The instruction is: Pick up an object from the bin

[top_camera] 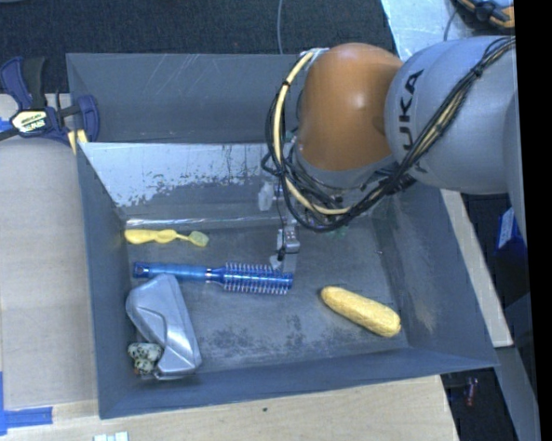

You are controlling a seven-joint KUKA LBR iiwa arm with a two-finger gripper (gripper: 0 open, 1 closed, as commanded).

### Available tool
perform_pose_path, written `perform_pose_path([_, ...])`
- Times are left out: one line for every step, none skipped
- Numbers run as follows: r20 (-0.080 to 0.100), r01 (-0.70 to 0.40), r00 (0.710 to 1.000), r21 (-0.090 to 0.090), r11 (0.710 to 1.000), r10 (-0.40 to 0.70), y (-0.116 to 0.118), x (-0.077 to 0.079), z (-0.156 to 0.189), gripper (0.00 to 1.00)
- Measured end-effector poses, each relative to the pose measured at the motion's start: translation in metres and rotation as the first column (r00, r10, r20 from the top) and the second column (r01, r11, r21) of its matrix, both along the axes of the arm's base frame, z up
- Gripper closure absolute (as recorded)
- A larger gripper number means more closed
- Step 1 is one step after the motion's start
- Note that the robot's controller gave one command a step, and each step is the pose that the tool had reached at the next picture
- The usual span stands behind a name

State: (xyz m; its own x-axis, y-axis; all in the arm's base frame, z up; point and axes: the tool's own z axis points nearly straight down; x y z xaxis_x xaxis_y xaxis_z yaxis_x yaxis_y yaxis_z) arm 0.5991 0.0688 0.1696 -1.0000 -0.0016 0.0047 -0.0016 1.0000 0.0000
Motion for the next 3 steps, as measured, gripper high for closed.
perform_pose_path([0.008, 0.002, 1.000, 0.001, 1.000, -0.002, 0.000, 0.002, 0.005, 0.00])
perform_pose_path([0.012, 0.009, 1.000, 0.002, 1.000, -0.009, 0.013, -0.003, -0.067, 0.00])
perform_pose_path([0.011, 0.091, 0.996, 0.002, 0.996, -0.091, 0.020, -0.012, -0.079, 0.00])
